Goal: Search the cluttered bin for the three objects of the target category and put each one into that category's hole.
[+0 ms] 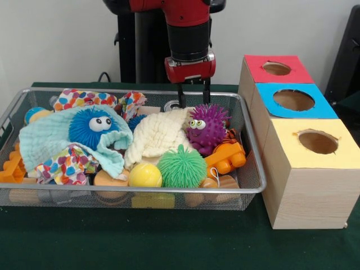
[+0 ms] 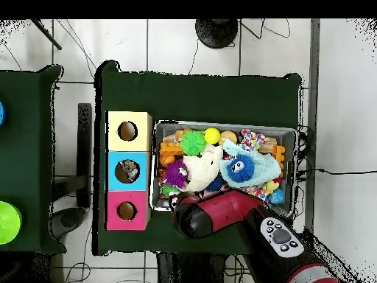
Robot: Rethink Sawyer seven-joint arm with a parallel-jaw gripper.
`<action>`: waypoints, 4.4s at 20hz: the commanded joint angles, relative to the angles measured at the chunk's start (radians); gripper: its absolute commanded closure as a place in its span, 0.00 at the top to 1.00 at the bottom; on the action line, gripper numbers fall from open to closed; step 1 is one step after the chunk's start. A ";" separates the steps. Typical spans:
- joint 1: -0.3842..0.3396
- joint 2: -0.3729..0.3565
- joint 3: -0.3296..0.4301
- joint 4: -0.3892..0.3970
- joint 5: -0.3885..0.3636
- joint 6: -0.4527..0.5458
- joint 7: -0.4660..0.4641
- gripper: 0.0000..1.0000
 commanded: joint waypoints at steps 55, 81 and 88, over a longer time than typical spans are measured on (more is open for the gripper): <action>0.082 0.050 -0.157 -0.080 -0.202 -0.082 0.046 1.00; 0.035 0.008 -0.094 -0.057 -0.149 -0.011 -0.016 1.00; 0.024 -0.077 -0.062 -0.009 -0.092 0.063 -0.045 1.00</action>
